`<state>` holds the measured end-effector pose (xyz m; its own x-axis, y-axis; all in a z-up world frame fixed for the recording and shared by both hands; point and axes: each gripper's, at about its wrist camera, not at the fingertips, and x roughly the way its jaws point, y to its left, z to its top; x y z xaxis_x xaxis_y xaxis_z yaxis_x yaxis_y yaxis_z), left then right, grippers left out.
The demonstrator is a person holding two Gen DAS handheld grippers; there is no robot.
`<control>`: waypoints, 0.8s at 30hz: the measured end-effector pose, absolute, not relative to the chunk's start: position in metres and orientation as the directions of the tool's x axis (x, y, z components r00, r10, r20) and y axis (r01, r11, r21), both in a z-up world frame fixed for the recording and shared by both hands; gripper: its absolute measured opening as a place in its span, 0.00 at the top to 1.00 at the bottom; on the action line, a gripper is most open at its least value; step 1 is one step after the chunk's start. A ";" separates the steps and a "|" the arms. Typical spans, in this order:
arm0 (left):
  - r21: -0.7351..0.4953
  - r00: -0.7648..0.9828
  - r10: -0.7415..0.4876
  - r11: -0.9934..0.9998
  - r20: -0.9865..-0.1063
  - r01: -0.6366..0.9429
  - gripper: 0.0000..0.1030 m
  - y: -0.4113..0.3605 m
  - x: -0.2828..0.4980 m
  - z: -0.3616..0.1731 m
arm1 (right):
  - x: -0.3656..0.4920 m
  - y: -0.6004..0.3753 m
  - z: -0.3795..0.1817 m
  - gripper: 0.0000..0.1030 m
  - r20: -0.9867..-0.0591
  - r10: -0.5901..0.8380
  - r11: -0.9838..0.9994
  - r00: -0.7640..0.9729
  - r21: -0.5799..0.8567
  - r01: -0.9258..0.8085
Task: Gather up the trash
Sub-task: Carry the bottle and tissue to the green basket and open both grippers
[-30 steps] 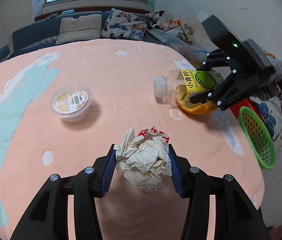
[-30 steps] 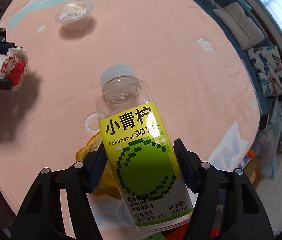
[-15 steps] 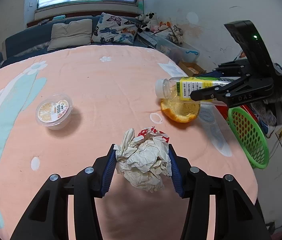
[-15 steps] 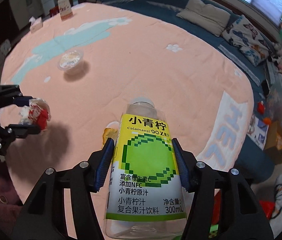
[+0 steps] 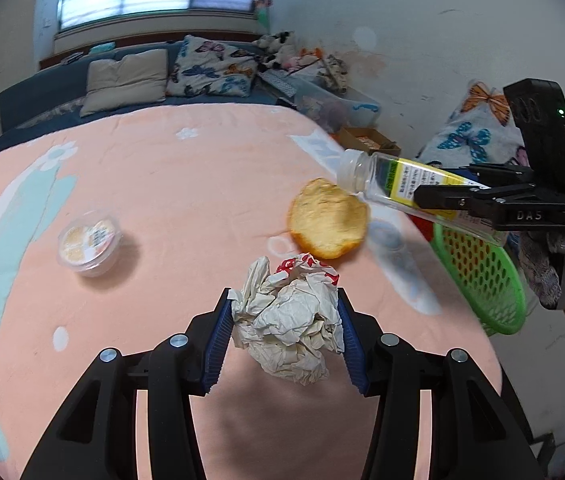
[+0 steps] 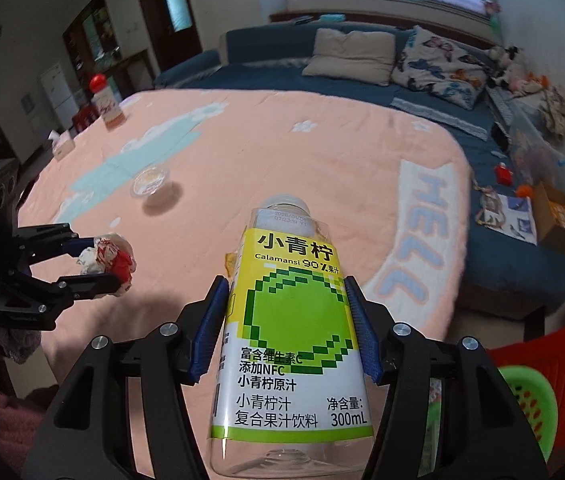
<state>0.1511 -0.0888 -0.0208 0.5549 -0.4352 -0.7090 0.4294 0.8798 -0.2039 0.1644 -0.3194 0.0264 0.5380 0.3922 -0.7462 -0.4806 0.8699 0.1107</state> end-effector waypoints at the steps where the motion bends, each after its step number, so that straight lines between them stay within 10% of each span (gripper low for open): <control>1: -0.203 0.553 -0.442 0.875 -0.706 0.440 0.54 -0.093 0.150 -0.020 | 0.160 -0.326 0.029 0.44 -0.742 0.384 0.879 0.550 0.110 -0.464; 24: -0.186 0.420 -0.615 0.683 -0.667 0.706 0.54 -0.251 0.132 0.013 | 0.052 -0.527 -0.024 0.43 -0.783 -0.019 0.984 0.622 0.095 0.149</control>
